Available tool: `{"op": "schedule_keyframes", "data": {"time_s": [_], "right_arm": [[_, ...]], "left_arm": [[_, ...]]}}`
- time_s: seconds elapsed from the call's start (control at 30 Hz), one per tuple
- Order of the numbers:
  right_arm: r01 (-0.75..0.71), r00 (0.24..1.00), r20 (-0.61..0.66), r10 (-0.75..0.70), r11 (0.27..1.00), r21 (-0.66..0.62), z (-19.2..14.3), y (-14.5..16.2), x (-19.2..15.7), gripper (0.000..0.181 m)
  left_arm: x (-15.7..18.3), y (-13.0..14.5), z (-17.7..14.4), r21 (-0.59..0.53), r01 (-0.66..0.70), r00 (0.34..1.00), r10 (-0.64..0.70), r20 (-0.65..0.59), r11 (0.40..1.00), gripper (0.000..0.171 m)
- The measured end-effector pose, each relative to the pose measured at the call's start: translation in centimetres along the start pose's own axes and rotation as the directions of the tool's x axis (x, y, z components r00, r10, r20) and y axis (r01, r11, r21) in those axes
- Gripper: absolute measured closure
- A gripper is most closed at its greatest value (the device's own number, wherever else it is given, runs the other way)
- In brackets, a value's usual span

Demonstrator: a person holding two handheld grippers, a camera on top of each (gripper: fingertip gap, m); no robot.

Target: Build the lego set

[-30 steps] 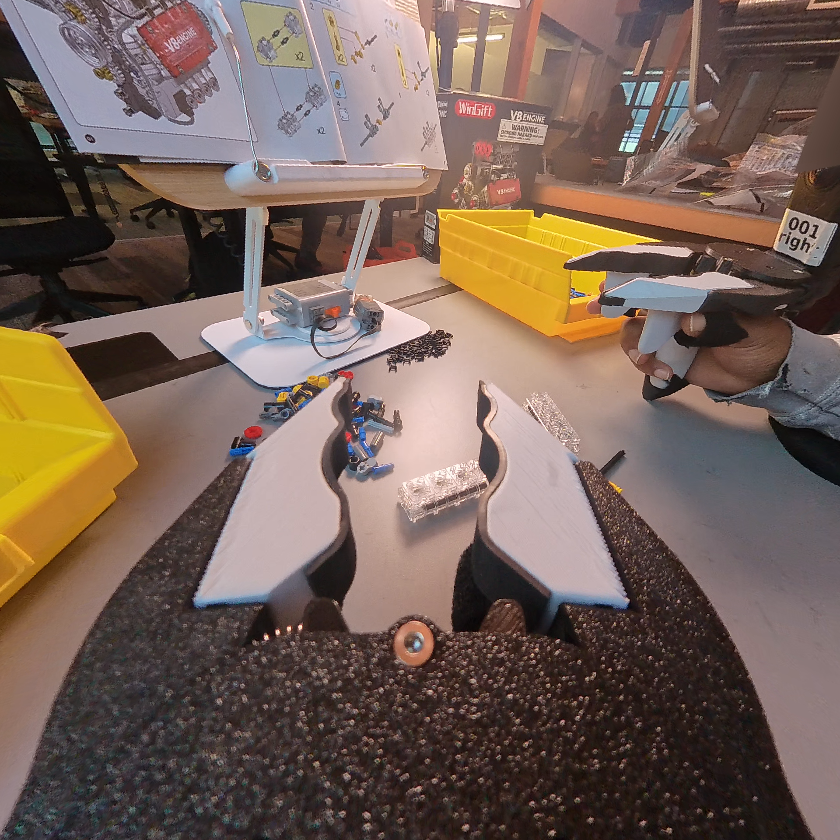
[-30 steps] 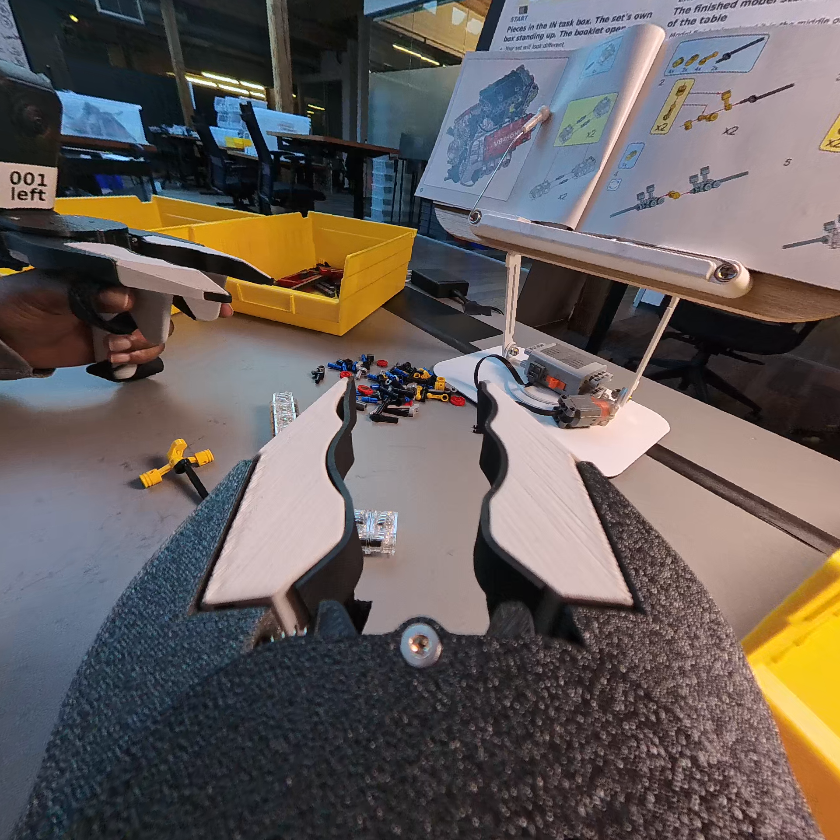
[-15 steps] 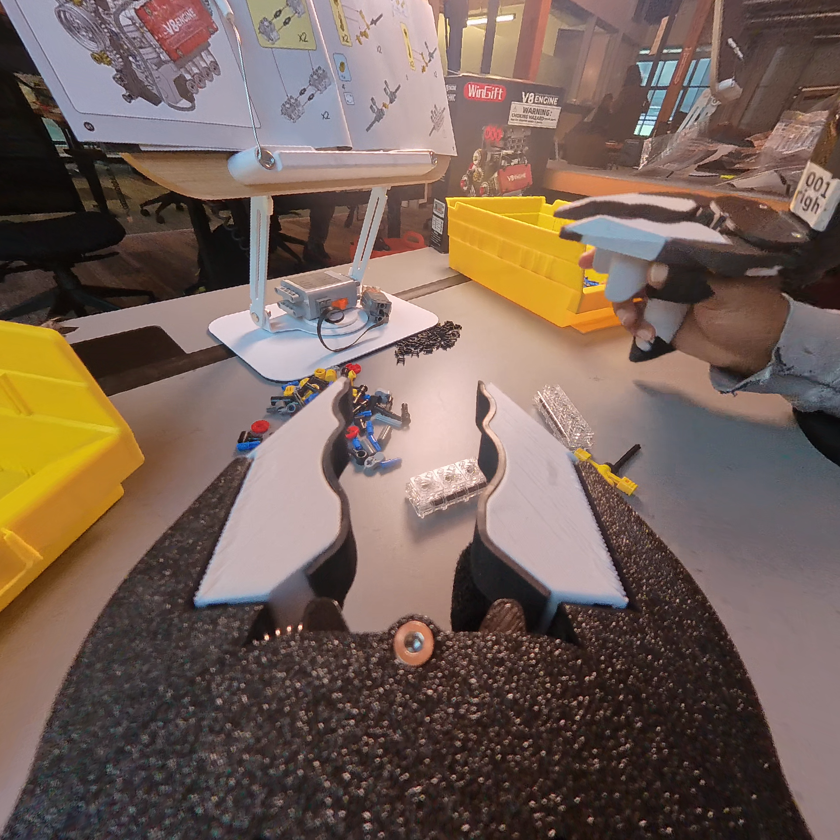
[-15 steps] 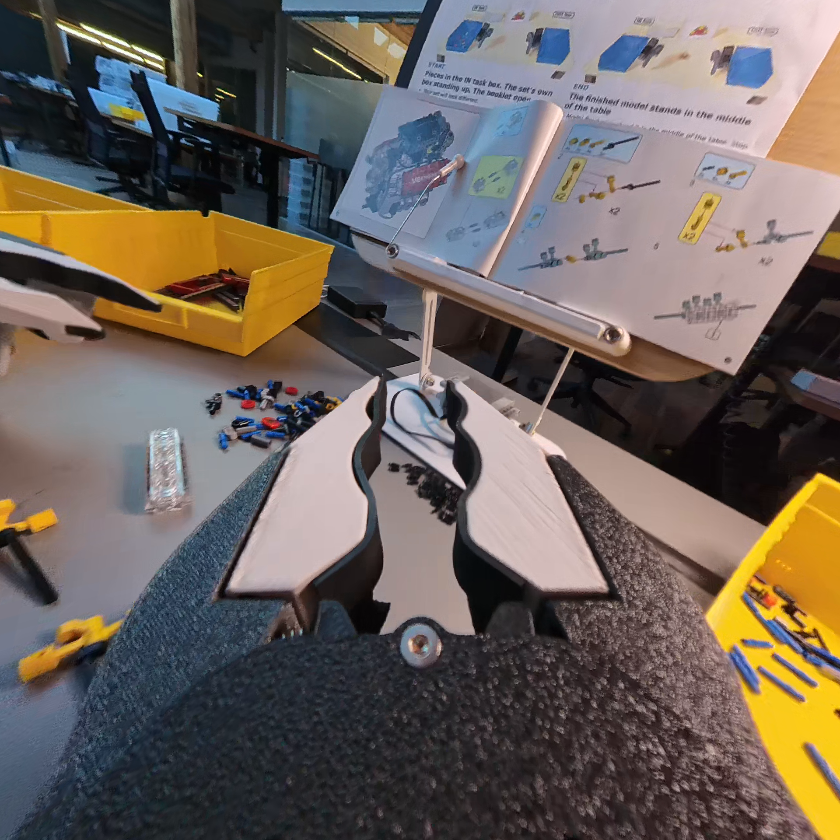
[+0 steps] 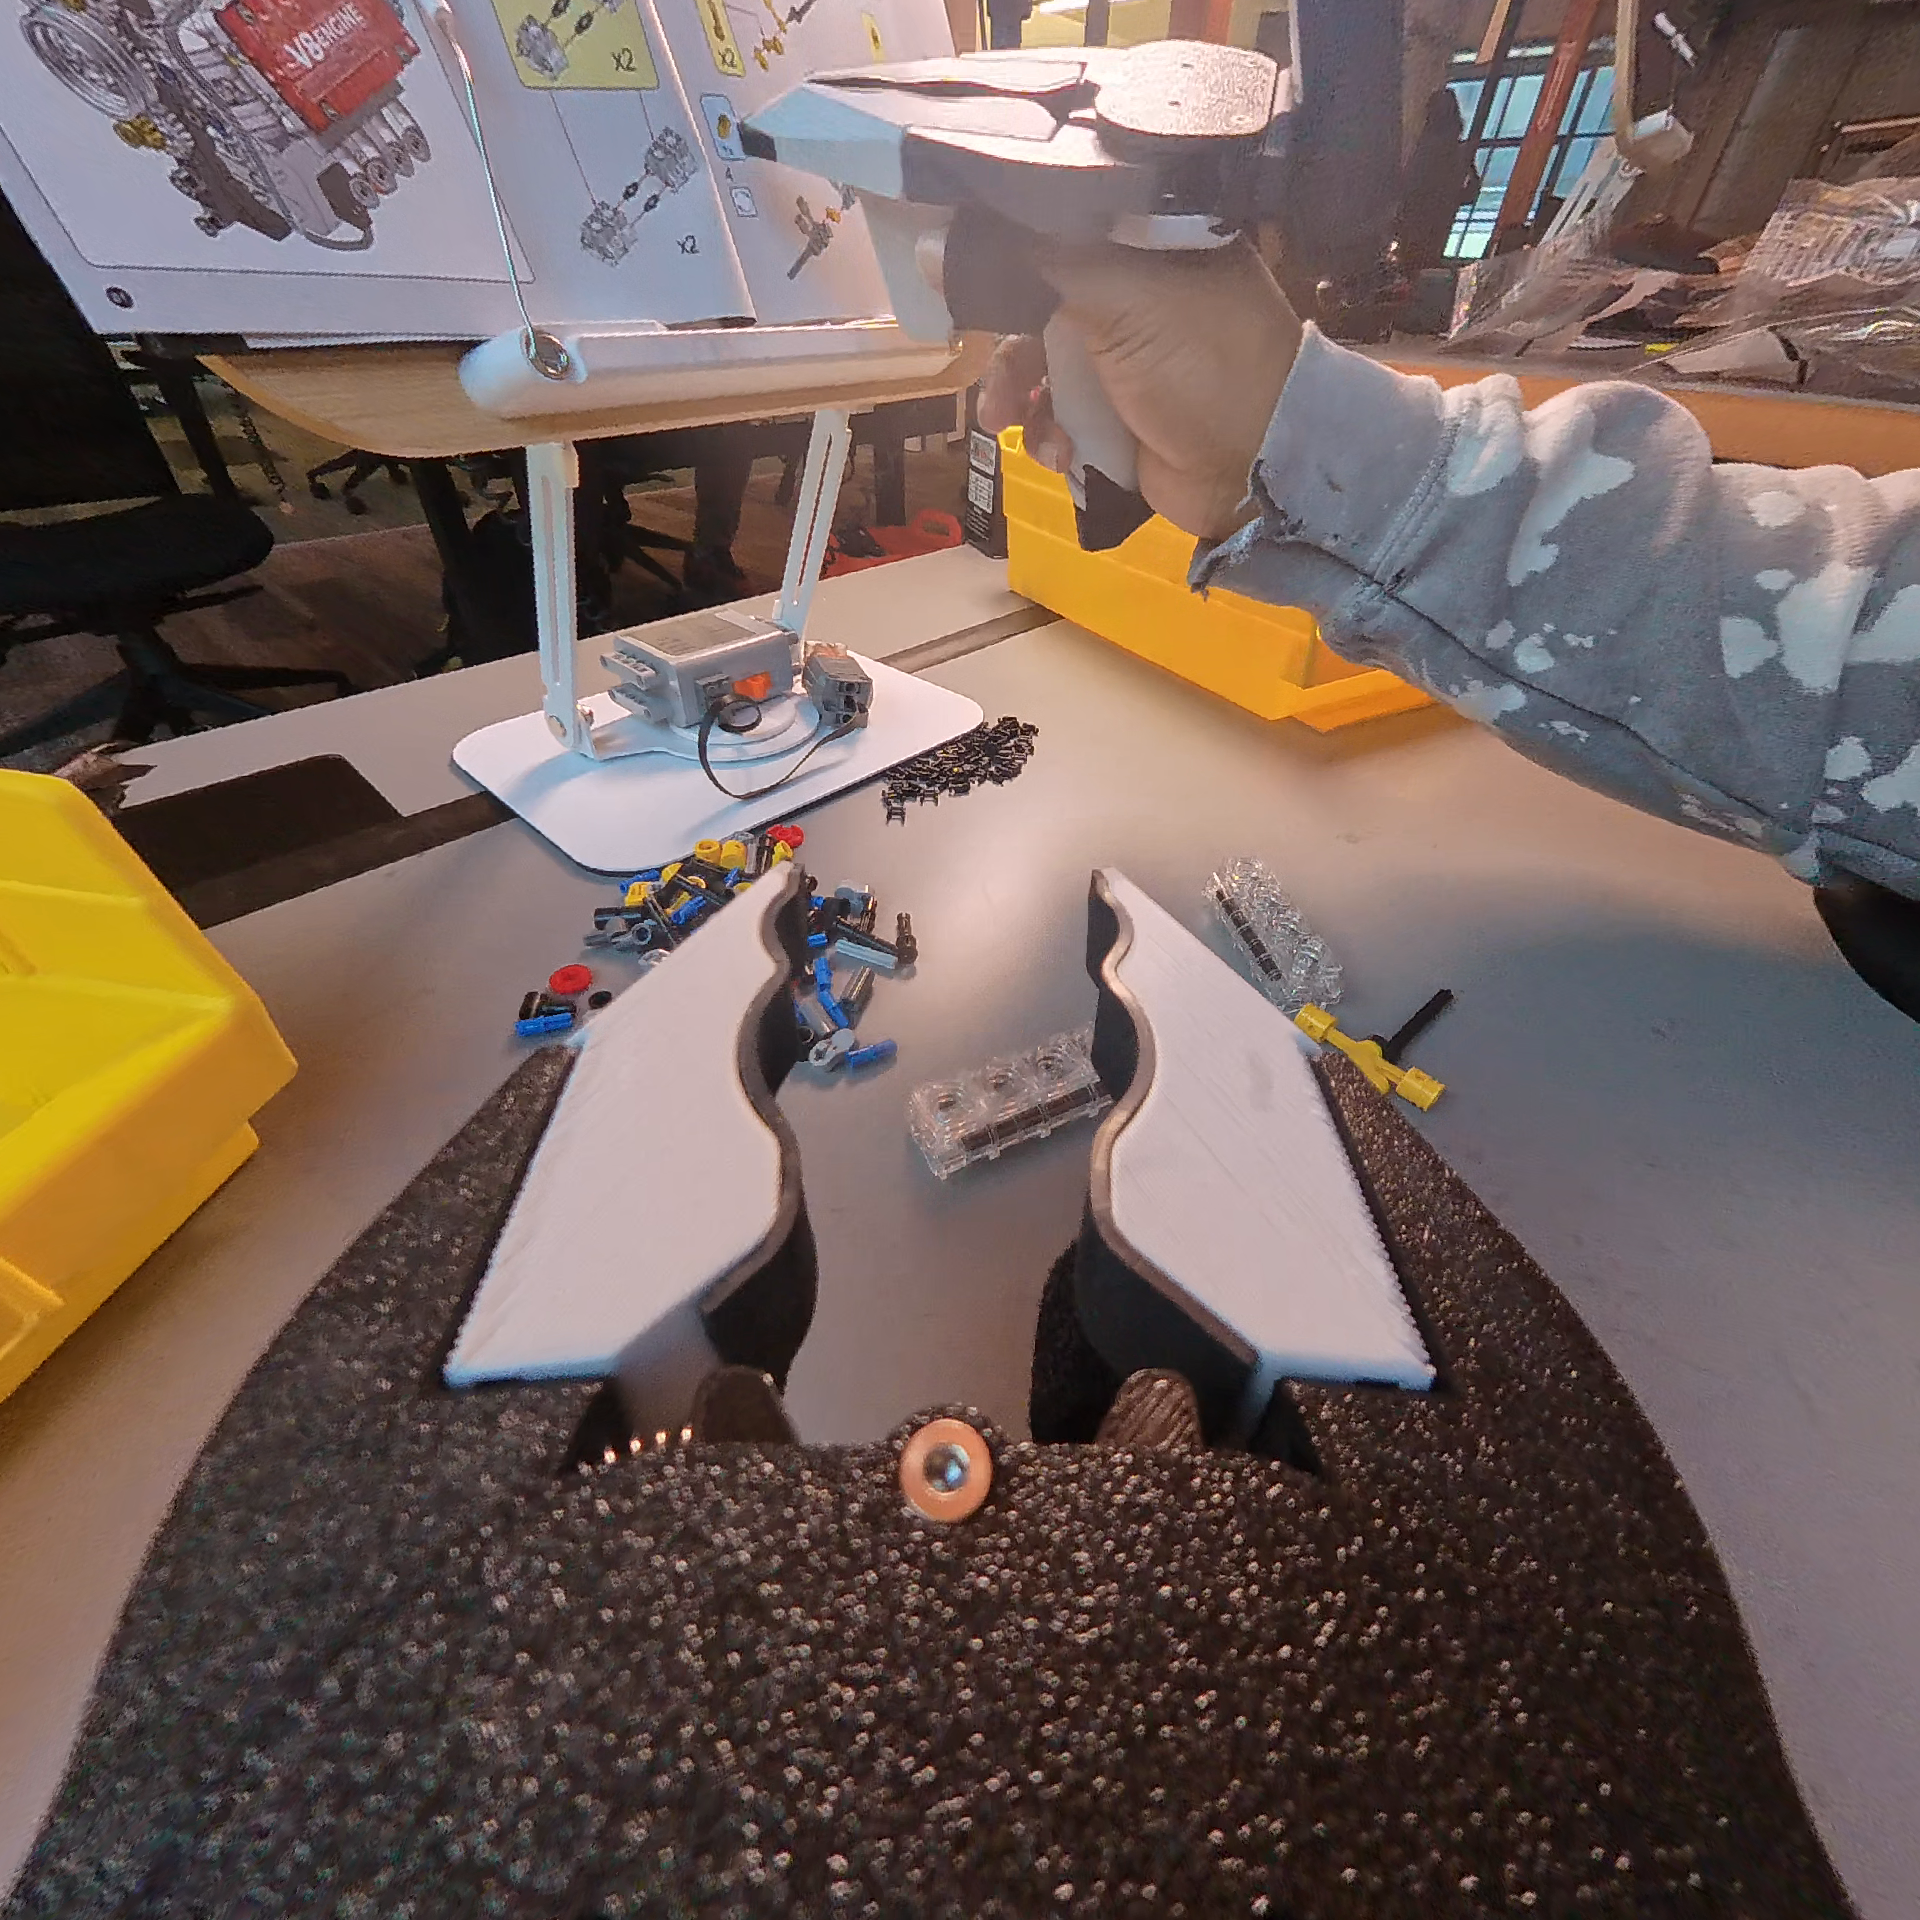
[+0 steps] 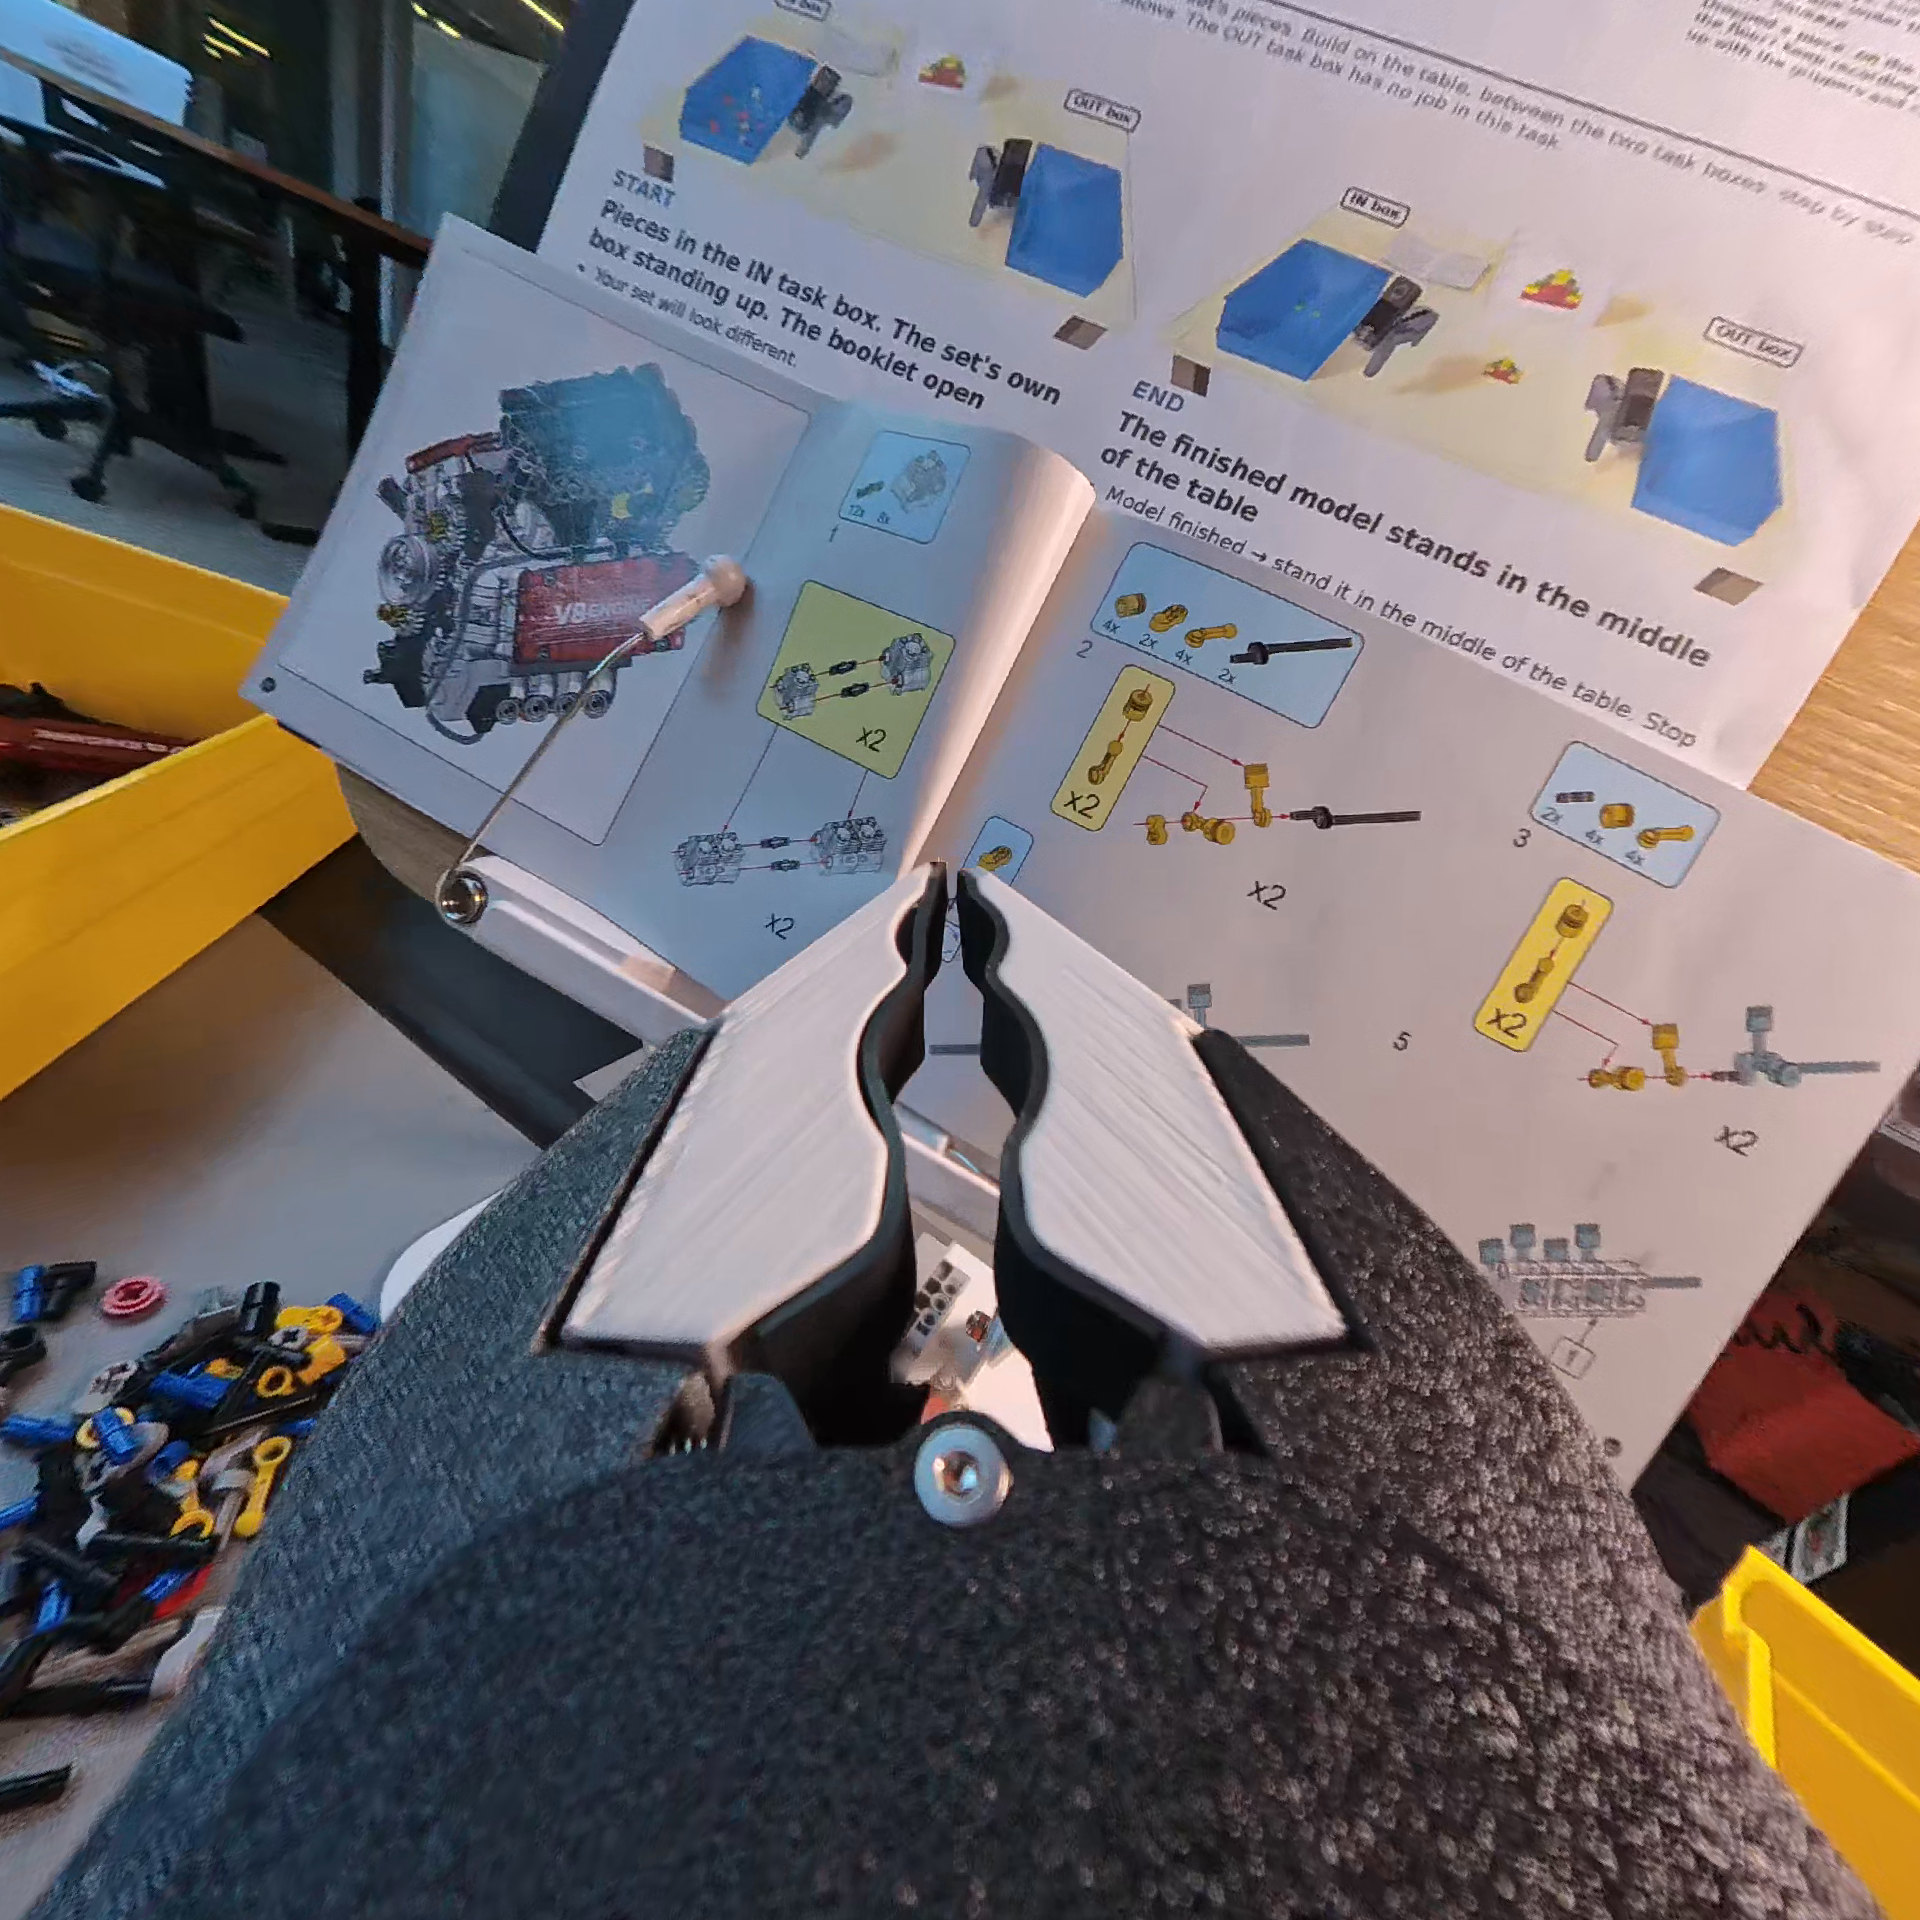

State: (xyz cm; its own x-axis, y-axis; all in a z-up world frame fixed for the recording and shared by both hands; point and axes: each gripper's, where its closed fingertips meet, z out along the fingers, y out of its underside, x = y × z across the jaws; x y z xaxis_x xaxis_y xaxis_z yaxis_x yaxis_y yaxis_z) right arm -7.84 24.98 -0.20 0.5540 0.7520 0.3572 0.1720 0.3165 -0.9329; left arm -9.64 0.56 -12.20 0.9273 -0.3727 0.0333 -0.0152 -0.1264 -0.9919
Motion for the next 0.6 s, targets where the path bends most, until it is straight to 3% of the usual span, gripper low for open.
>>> {"op": "schedule_keyframes", "data": {"time_s": [0.4,0.6], "right_arm": [[-0.020,1.000,-0.004,0.019,1.000,-0.025,0.8,0.8,0.6,0.179],[-0.034,0.998,0.056,0.033,0.999,0.020,-2.3,0.0,-0.5,0.175]], "left_arm": [[0.1,0.2,0.1,-0.009,0.006,1.000,-0.006,-0.003,1.000,0.118],[0.0,0.1,0.1,-0.008,0.017,1.000,-0.017,-0.001,1.000,0.118]]}}
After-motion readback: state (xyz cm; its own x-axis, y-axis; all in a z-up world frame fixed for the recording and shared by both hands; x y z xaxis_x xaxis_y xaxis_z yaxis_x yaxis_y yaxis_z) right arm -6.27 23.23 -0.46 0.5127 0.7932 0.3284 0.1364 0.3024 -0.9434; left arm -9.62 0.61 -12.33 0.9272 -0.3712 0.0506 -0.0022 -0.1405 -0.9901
